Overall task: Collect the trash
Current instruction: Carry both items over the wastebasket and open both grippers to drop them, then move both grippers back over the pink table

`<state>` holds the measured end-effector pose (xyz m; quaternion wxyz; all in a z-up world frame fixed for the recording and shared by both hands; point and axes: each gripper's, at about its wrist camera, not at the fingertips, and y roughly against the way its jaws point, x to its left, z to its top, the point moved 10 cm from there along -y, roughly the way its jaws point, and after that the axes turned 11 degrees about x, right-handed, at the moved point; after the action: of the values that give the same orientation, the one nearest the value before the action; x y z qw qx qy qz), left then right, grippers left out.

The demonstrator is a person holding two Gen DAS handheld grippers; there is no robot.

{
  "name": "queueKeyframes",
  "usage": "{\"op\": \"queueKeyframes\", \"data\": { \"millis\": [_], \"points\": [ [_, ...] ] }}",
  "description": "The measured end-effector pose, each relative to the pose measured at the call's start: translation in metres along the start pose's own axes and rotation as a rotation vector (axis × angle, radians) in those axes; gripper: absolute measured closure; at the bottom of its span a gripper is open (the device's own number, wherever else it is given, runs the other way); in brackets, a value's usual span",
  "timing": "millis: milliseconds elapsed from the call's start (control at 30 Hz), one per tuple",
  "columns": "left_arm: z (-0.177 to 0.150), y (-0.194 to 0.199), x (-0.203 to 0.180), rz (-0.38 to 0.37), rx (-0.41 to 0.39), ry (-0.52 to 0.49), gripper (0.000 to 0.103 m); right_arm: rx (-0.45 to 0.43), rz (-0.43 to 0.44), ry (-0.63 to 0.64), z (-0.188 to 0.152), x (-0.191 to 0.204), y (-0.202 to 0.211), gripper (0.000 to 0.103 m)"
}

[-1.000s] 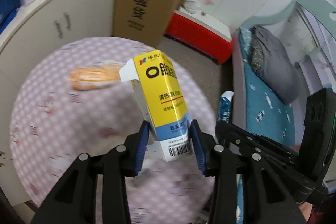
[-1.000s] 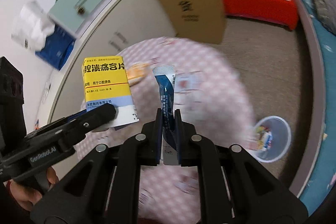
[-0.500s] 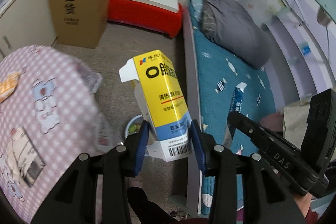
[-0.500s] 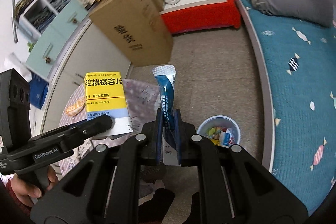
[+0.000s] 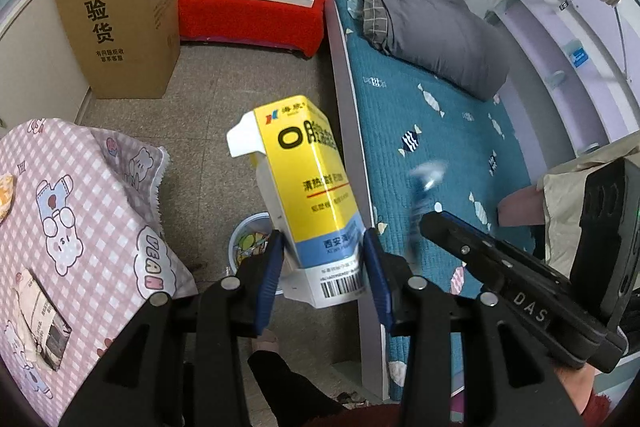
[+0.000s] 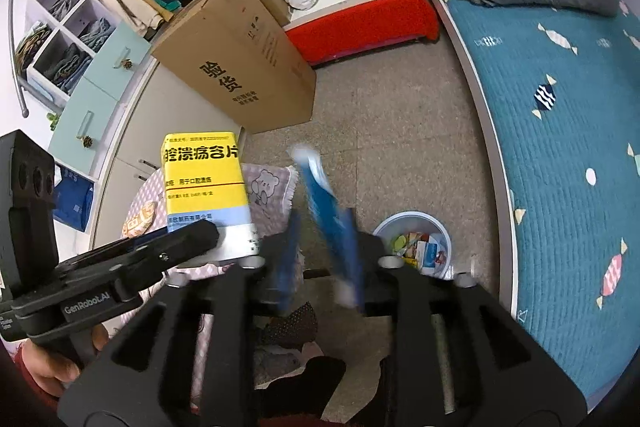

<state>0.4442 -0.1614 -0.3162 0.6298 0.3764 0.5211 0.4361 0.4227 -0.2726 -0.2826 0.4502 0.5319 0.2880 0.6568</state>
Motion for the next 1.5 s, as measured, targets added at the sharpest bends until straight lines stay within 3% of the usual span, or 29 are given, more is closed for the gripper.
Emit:
{"op": "queueKeyframes", "data": {
  "millis": [67, 700, 967, 1100, 1133, 1200, 1500],
  "points": [
    [0.001, -0.001, -0.001, 0.005, 0.005, -0.002, 0.063, -0.006, 0.001, -0.007, 0.001, -0.004, 0.001, 0.056],
    [0.005, -0.018, -0.025, 0.015, 0.042, -0.054, 0.063, -0.035, -0.005, -0.04, 0.006, -0.024, 0.015, 0.05],
    [0.009, -0.022, -0.038, 0.012, 0.046, -0.081, 0.062, -0.099, -0.02, -0.087, 0.011, -0.039, 0.032, 0.046],
    [0.012, -0.025, -0.044, 0.009, 0.052, -0.09, 0.057, -0.132, -0.026, -0.113, 0.011, -0.047, 0.041, 0.045],
    [0.012, -0.027, -0.044, 0.012, 0.06, -0.089, 0.043, -0.135, -0.028, -0.118, 0.011, -0.049, 0.042, 0.045],
    [0.011, -0.03, -0.041, 0.035, 0.072, -0.077, 0.032, -0.135, -0.03, -0.127, 0.009, -0.052, 0.043, 0.044],
    [-0.002, -0.026, -0.029, 0.035, 0.064, -0.048, 0.032, -0.1, -0.036, -0.119, -0.002, -0.042, 0.031, 0.044]
  ]
}}
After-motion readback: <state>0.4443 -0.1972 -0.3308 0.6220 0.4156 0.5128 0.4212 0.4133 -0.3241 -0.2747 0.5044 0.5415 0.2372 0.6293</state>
